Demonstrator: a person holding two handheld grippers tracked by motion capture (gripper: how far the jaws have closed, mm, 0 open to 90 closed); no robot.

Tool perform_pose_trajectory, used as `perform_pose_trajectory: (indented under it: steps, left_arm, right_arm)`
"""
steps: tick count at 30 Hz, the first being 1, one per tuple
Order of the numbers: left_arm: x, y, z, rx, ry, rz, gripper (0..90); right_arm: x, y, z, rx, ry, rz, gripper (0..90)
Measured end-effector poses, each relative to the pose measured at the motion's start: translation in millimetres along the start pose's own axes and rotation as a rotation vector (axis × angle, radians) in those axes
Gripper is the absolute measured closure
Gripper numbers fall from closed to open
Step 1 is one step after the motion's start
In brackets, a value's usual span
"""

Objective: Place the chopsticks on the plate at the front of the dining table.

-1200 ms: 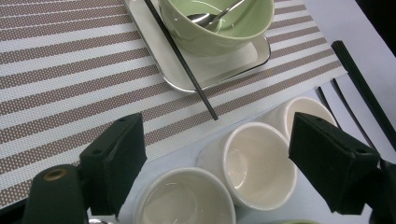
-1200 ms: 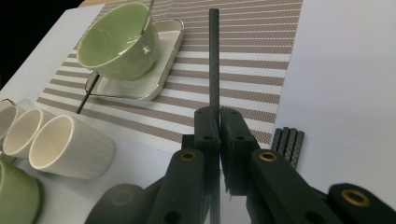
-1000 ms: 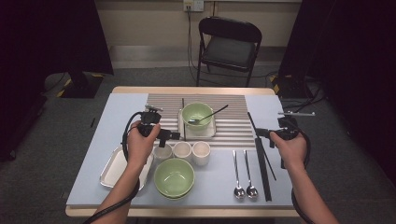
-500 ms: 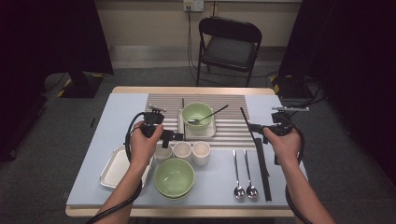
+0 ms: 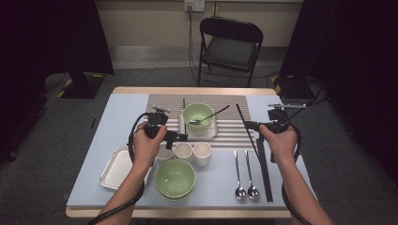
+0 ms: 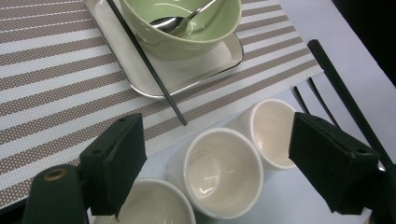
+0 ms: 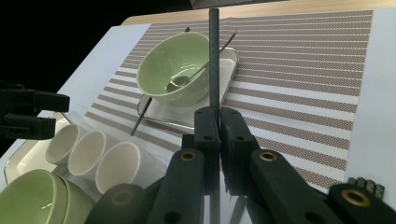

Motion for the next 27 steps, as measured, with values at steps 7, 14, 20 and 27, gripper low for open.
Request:
perform_pose_trajectory:
  steps: [7,14,20,27]
  left_arm:
    - [0.8,4.5,-0.6,-0.019,-0.007,-0.003,18.4]
    - [-1.3,2.9,3.1,-0.015,-0.013,-0.001,18.4]
    - [-0.6,0.8,6.9,-0.003,-0.018,-0.005,18.4]
    - [2.7,3.3,3.7,-0.004,-0.03,-0.022,18.3]
  right_arm:
    - [-4.2,4.8,9.0,0.006,0.006,0.002,86.6]
    - [-7.0,11.2,18.9,0.015,0.015,-0.009,86.6]
    - [-9.2,12.4,29.6,0.017,0.032,-0.022,86.6]
    - [-15.4,10.7,36.2,0.005,0.049,-0.025,86.6]
Point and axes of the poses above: each handheld gripper's, and its own axes: x roughly backward along the jaws, y roughly out of its top, z roughly to its left, the point moved 1 cm from there along -x, roughly forward along the jaws, and after that the axes turned 11 degrees about -x, right-handed, at the moved point
